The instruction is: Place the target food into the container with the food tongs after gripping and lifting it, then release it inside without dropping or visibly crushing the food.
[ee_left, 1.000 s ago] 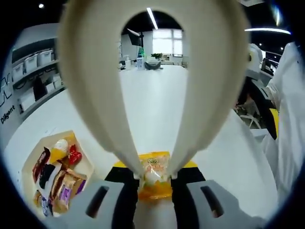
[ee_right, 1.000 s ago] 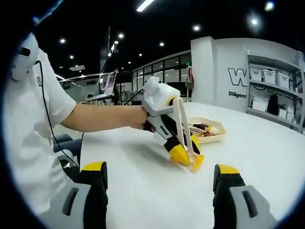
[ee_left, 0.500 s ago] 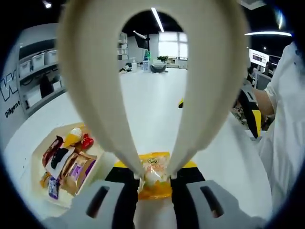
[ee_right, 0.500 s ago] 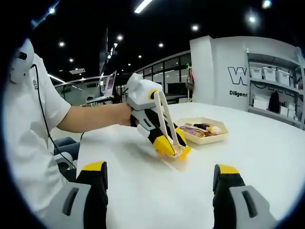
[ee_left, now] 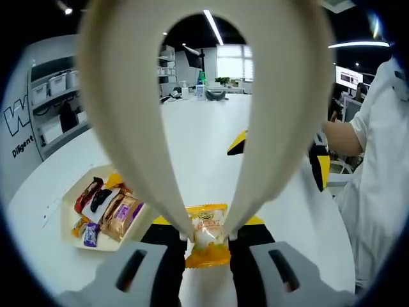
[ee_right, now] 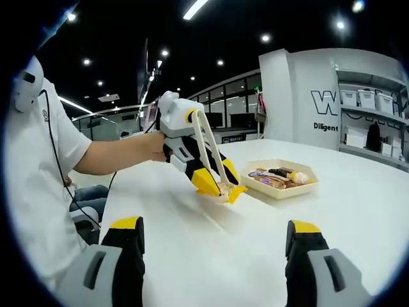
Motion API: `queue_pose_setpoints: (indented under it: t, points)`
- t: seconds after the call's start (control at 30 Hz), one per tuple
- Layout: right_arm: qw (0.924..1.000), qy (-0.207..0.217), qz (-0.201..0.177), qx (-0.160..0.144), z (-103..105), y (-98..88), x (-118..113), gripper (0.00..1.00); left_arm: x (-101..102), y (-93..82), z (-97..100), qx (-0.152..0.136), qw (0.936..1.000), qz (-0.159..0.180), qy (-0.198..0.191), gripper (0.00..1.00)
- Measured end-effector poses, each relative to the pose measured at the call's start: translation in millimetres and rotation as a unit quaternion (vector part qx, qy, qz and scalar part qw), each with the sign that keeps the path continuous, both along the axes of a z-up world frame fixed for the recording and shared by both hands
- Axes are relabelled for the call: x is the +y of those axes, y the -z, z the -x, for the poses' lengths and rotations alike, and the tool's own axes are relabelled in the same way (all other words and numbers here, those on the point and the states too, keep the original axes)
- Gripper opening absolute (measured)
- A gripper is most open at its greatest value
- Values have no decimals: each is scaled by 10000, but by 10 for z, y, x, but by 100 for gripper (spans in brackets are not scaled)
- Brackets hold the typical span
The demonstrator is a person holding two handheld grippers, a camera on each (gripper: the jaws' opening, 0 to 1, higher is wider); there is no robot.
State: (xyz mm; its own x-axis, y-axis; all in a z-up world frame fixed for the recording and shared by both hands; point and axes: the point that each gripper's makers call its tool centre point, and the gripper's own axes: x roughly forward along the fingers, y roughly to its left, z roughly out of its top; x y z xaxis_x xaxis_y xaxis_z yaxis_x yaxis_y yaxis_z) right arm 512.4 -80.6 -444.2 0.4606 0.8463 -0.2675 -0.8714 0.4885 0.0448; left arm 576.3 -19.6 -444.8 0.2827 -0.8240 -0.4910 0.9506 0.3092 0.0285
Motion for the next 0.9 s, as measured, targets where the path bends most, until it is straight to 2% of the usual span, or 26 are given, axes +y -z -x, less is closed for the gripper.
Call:
queue_pose_setpoints:
  t: [0.33,0.67,0.9]
  points:
    - [10000,-73,19,57,-17,40,142,92,269,-101,5,-70,9999,-12,-98,23]
    - [9999,-94,-1,109,-47,67,241,92,502,-186,-122,-95,9996,-5,-252,23]
    - [9998,-152,-25,125,-54,65,299,92,580,-273,-257,-141,9994,-37,-302,23]
